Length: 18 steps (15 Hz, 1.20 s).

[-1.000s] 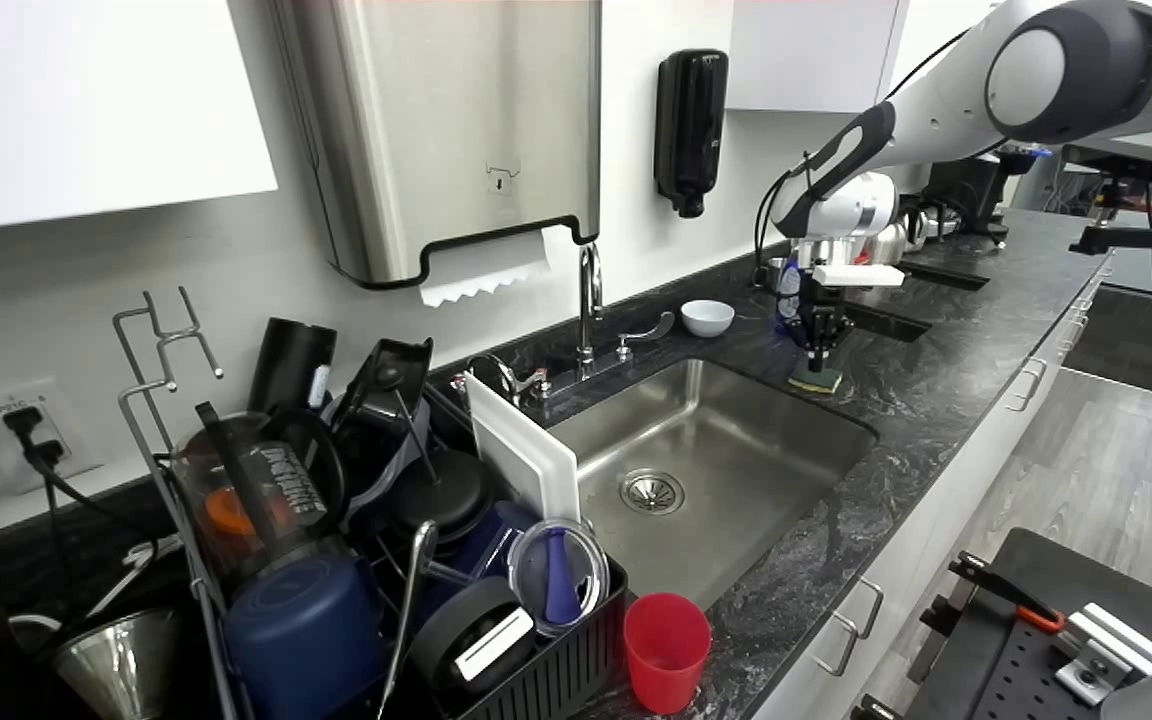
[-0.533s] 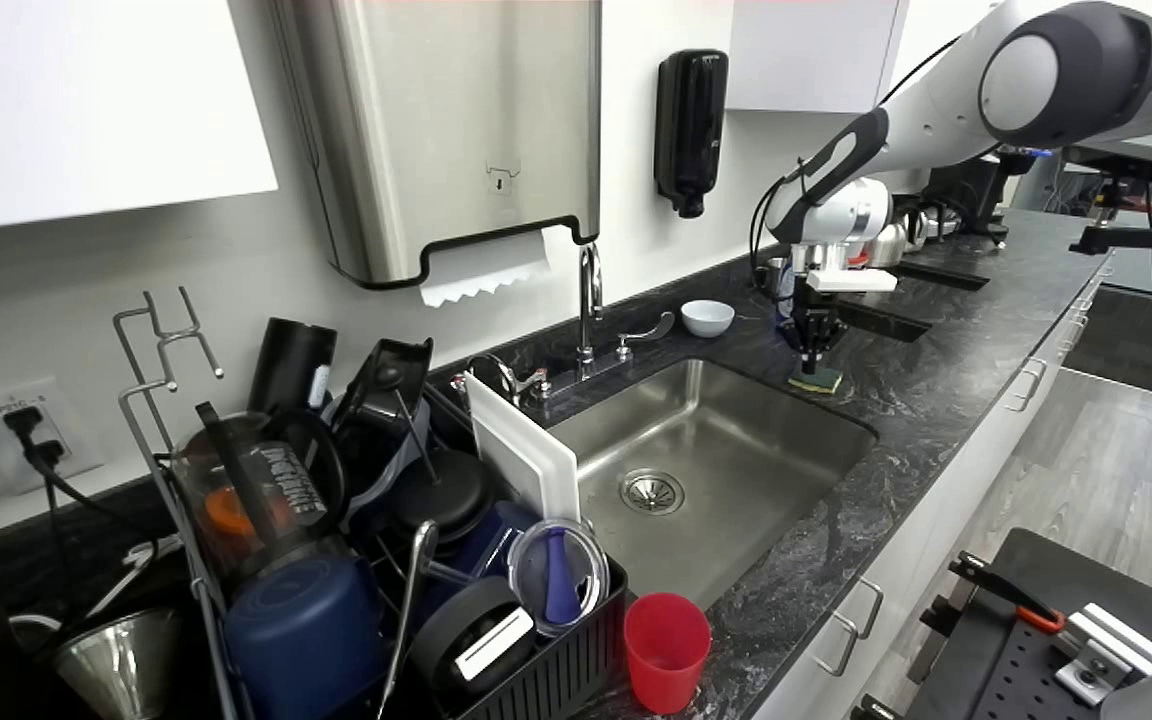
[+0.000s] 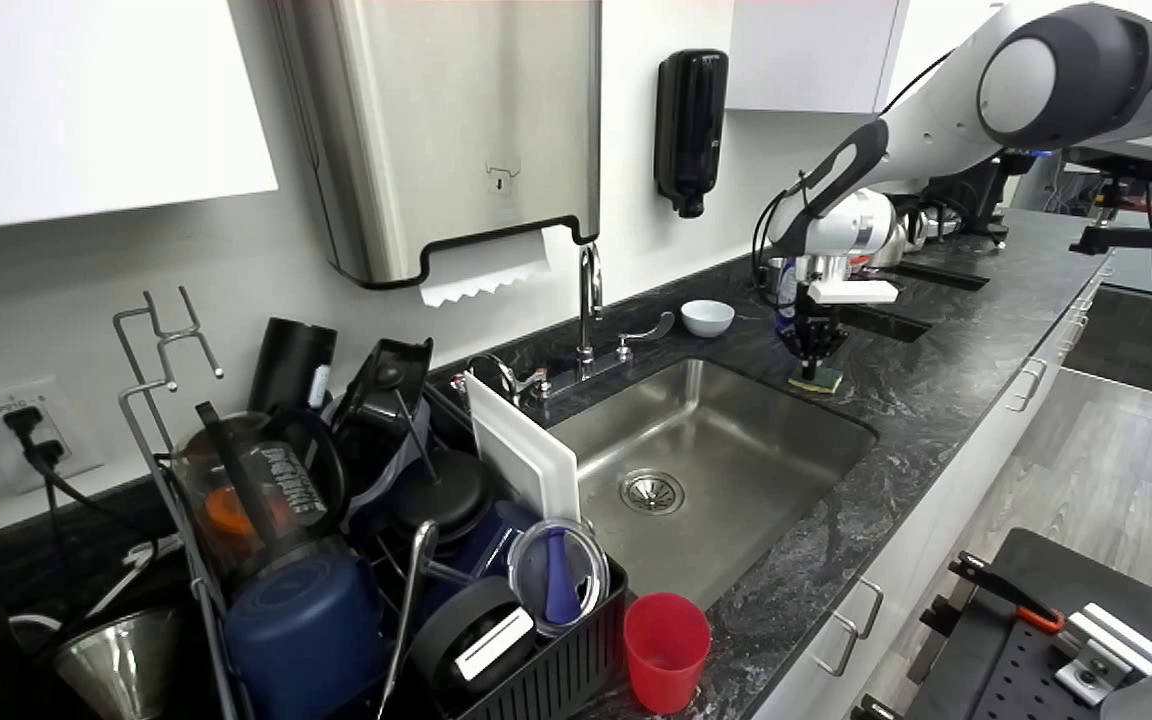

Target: Use the sponge to wipe the countertop

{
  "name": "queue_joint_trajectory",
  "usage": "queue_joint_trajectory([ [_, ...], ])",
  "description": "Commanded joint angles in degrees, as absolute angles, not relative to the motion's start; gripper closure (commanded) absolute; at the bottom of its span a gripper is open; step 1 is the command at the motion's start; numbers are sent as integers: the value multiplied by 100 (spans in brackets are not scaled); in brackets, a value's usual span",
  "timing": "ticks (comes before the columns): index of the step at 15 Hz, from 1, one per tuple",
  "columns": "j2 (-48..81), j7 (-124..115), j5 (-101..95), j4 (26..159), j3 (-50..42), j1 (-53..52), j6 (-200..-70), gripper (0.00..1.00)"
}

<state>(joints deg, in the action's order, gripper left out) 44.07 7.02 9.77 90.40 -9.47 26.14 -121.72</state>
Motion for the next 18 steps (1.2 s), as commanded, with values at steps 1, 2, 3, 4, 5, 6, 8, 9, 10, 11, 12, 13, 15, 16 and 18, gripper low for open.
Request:
queue_joint_trajectory([
  [1, 4330, 654, 1019, 9285, -990, 2578, -12551, 100],
  [2, 4340, 608, 1002, 9280, -1013, 2561, -12596, 100],
  [3, 4362, 585, 1001, 9262, -1021, 2561, -12653, 100],
  [4, 4398, 572, 1001, 9219, -1024, 2570, -12694, 100],
  [5, 4445, 559, 989, 9156, -1031, 2576, -12726, 100],
  [6, 4483, 548, 972, 9095, -1041, 2579, -12741, 100],
  [8, 4579, 533, 934, 8934, -1057, 2581, -12764, 100],
  [9, 4656, 535, 923, 8799, -1052, 2590, -12742, 100],
  [10, 4720, 541, 916, 8689, -1044, 2594, -12726, 100],
  [11, 4815, 542, 900, 8508, -1032, 2590, -12677, 100],
  [12, 4901, 559, 890, 8350, -1017, 2592, -12650, 100],
  [13, 5001, 557, 869, 8151, -1006, 2580, -12602, 100],
  [15, 5210, 565, 836, 7771, -974, 2557, -12541, 100],
  [16, 5309, 576, 812, 7589, -958, 2540, -12517, 100],
  [18, 5465, 581, 772, 7304, -944, 2513, -12480, 100],
])
